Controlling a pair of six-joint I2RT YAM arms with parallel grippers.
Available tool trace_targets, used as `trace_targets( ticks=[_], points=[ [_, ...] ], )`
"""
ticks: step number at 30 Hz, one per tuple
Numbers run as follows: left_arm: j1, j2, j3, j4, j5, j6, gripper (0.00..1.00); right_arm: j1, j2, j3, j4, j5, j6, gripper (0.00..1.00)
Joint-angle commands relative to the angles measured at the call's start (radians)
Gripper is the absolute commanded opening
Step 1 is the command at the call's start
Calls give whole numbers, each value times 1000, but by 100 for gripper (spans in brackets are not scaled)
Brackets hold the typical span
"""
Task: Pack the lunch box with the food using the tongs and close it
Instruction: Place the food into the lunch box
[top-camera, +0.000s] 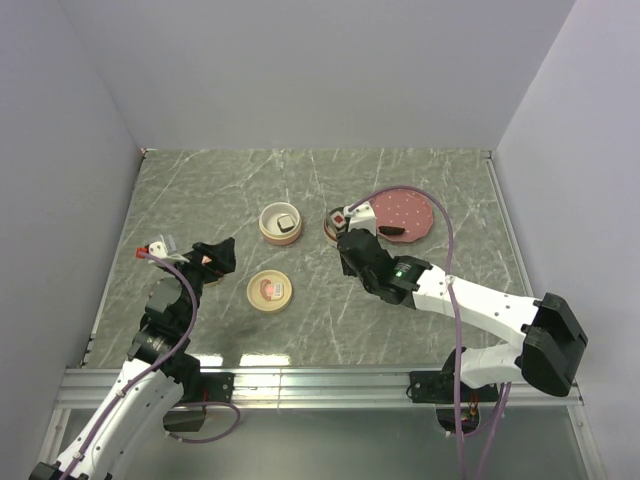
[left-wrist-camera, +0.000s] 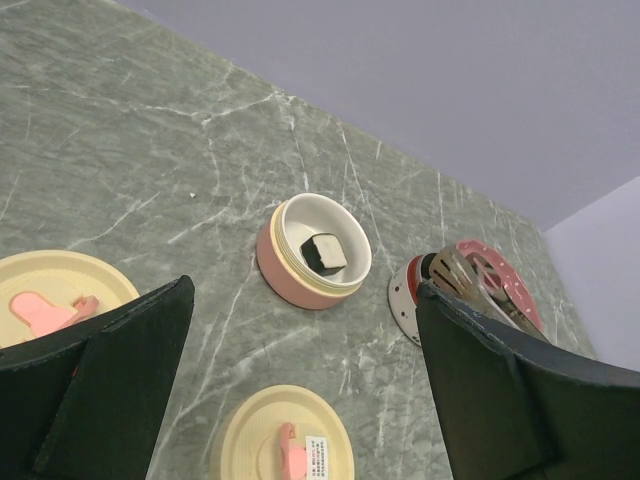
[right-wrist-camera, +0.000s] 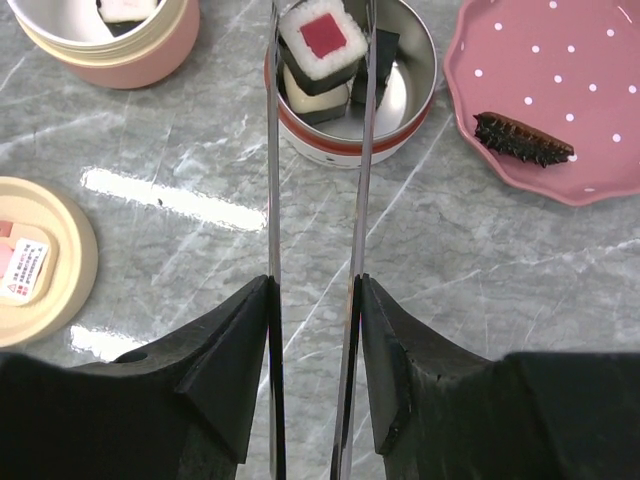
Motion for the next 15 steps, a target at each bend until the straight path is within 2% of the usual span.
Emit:
trace_targets(
  ticks=[1,10,15],
  points=[
    [-2,-1,-3,28,9,3,99,9,-40,20,28,40,7,48],
    [-2,-5,-3,23,8,2,100,9,-3,24,23,49,16,49],
    [-2,-4,-3,25,6,2,100,7,-43,10,26,71,24,49]
  ],
)
